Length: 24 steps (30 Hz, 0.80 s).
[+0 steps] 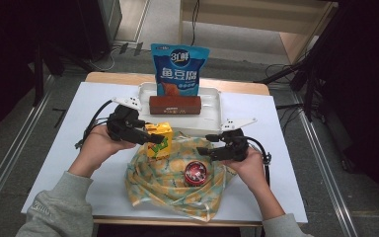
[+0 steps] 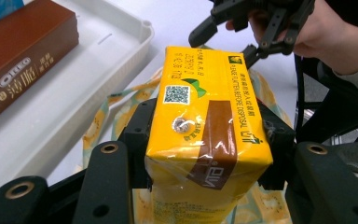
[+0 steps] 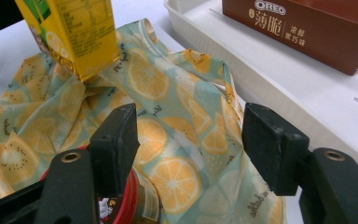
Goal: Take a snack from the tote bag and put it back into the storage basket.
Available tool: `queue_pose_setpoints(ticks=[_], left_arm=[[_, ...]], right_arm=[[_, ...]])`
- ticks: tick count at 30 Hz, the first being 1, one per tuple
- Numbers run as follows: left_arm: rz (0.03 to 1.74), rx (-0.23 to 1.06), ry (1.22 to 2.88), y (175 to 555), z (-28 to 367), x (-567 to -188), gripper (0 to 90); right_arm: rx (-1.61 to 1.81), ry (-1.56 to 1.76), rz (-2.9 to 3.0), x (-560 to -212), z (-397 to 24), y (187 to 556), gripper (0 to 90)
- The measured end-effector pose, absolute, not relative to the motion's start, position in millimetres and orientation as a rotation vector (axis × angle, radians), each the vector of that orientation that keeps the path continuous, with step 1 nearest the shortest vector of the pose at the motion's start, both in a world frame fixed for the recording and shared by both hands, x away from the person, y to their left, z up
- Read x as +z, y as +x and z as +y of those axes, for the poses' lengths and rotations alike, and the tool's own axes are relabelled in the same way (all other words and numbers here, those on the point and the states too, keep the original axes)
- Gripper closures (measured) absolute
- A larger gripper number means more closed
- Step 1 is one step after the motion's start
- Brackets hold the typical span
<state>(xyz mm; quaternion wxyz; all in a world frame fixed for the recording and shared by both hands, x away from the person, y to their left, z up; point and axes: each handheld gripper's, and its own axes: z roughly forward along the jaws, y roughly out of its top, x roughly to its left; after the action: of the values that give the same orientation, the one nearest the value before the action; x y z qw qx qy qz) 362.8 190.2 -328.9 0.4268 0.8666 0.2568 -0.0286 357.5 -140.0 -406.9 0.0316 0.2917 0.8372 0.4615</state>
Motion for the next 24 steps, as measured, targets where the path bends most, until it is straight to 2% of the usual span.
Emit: queue_pose_setpoints(ticks=[10, 14, 24], left_arm=[[0.659, -0.052, 2.156, 375, 191, -325, 51.0], [0.648, -0.082, 2.139, 380, 190, -323, 51.0], [0.652, -0.024, 2.151, 389, 185, -315, 51.0]], right_arm=[[1.419, 0.893, 2.580, -407, -139, 356, 37.4], [1.421, 0.888, 2.576, -407, -139, 356, 37.4], [1.418, 0.879, 2.568, -406, -138, 353, 37.5]])
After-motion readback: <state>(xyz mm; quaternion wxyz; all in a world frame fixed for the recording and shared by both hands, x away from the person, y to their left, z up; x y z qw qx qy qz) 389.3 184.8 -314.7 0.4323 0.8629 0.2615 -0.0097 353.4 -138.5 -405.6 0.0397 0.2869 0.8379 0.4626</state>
